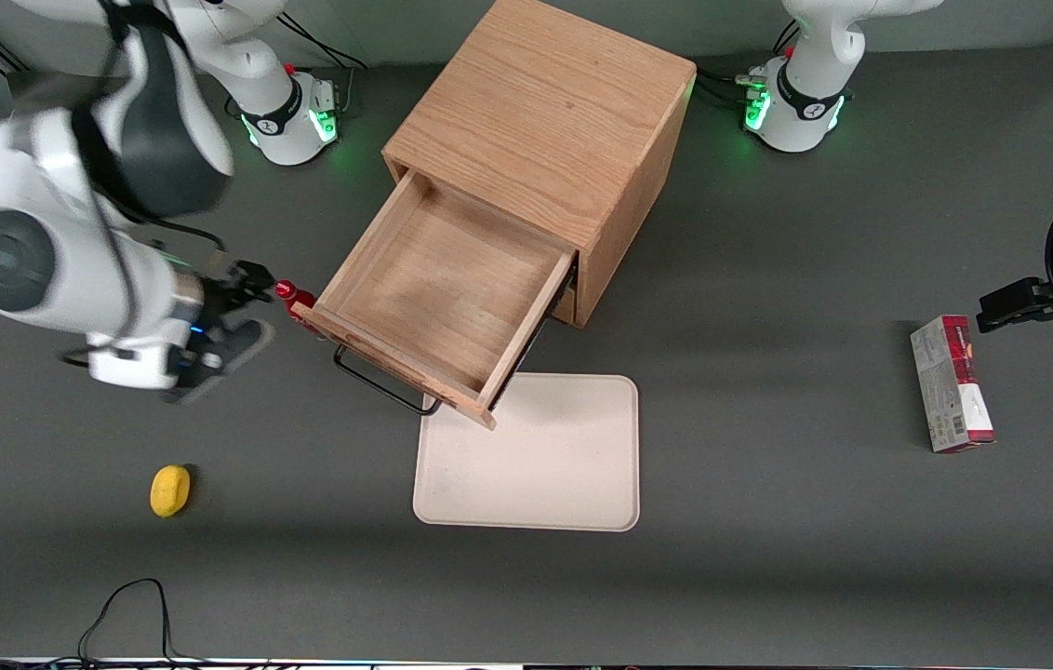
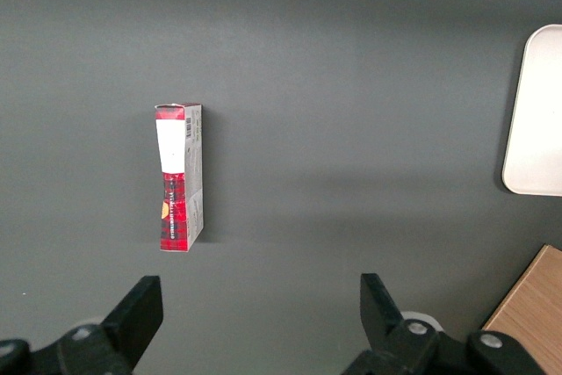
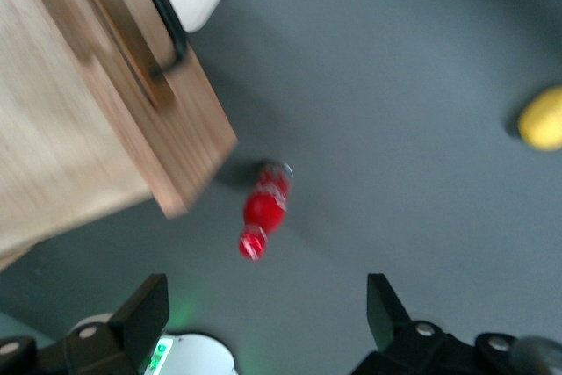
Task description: Open upper drawer
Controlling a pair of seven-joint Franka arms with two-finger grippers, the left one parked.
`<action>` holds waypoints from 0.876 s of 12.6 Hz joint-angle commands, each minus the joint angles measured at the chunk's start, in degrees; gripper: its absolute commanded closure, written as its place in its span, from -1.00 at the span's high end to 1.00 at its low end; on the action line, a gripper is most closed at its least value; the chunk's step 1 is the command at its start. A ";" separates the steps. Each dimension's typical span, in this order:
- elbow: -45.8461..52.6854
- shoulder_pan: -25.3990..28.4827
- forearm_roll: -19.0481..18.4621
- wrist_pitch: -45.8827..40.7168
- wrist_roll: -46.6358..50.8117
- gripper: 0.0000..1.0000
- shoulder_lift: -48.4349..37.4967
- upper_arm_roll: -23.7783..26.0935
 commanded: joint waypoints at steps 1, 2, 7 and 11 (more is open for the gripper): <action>-5.99 0.54 -1.22 -0.78 6.31 1.00 -8.34 -3.32; -8.44 0.62 -1.22 0.62 6.58 1.00 -11.15 -4.55; -17.16 0.80 -3.33 8.26 14.56 1.00 -18.83 -6.24; -17.34 -4.00 -3.16 8.02 16.87 1.00 -19.79 -3.88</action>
